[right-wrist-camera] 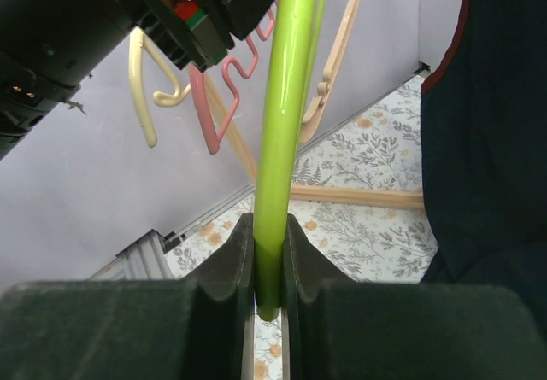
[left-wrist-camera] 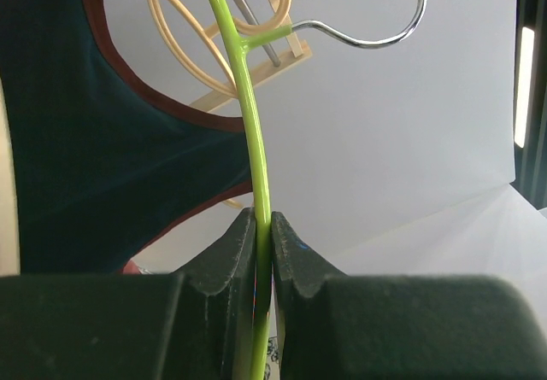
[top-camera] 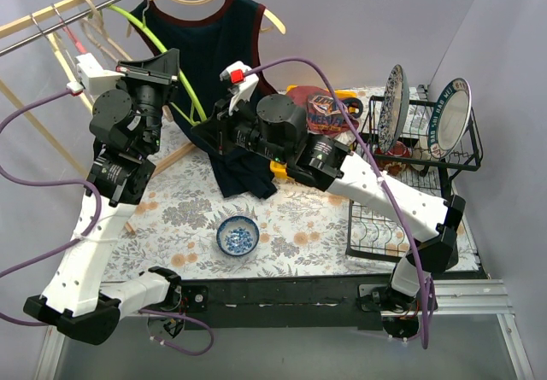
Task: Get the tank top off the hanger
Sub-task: Place the hanger at the clothesline.
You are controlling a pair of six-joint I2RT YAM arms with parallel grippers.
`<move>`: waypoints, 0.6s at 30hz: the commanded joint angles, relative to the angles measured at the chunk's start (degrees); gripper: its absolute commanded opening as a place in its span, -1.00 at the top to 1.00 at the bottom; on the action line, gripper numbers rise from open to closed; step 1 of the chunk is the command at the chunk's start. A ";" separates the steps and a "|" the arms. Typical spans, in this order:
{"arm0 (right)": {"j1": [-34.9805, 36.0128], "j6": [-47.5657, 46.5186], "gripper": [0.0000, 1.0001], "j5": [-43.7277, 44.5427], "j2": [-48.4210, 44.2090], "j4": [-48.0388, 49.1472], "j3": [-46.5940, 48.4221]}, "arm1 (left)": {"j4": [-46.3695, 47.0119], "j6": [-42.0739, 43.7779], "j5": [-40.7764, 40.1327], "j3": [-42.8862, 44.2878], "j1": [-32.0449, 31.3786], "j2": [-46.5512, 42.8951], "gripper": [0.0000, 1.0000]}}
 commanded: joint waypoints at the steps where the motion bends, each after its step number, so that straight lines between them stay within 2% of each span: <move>1: -0.22 -0.42 0.97 7.68 -0.12 1.98 2.24 | 4.76 -0.16 0.69 0.60 -0.11 -3.31 1.00; 4: -0.04 -1.99 0.97 10.85 -1.70 3.12 1.01 | 4.24 0.63 1.74 0.95 -0.11 -3.83 1.00; 6: -0.04 -2.96 0.97 11.82 -2.75 3.04 0.83 | 4.15 0.89 2.01 0.43 -0.11 -4.62 0.82; 7: -0.04 -3.84 0.97 12.09 -3.02 2.26 1.00 | 4.50 1.15 2.36 -0.18 -0.11 -5.58 0.56; 10: -0.04 -5.07 0.97 12.53 -3.72 0.50 2.06 | 5.29 1.95 4.11 -0.80 -0.11 -7.17 0.17; 11: -0.04 -6.04 0.97 12.62 -3.98 -0.20 1.88 | 5.29 2.90 4.90 -0.46 -0.11 -7.87 -0.08; 13: 0.05 -7.62 0.97 12.36 -5.56 0.49 -0.04 | 4.86 3.96 6.40 0.68 -0.12 -8.32 -0.31; 14: 0.05 -9.19 0.97 12.35 -6.52 0.58 -0.75 | 4.16 4.23 7.97 2.69 -0.11 -8.14 -0.52; 16: 0.05 -10.70 0.97 13.14 -6.88 -0.47 -0.67 | 1.18 6.25 9.99 5.95 -0.11 -7.53 -0.76; 17: 0.05 -11.83 0.97 13.40 -7.15 -1.08 -0.41 | -0.23 6.69 11.75 9.88 -0.11 -7.09 -0.96; 18: -0.04 -12.54 0.97 12.97 -7.24 -1.61 -0.32 | -3.12 7.74 12.81 11.83 -0.11 -6.22 -0.96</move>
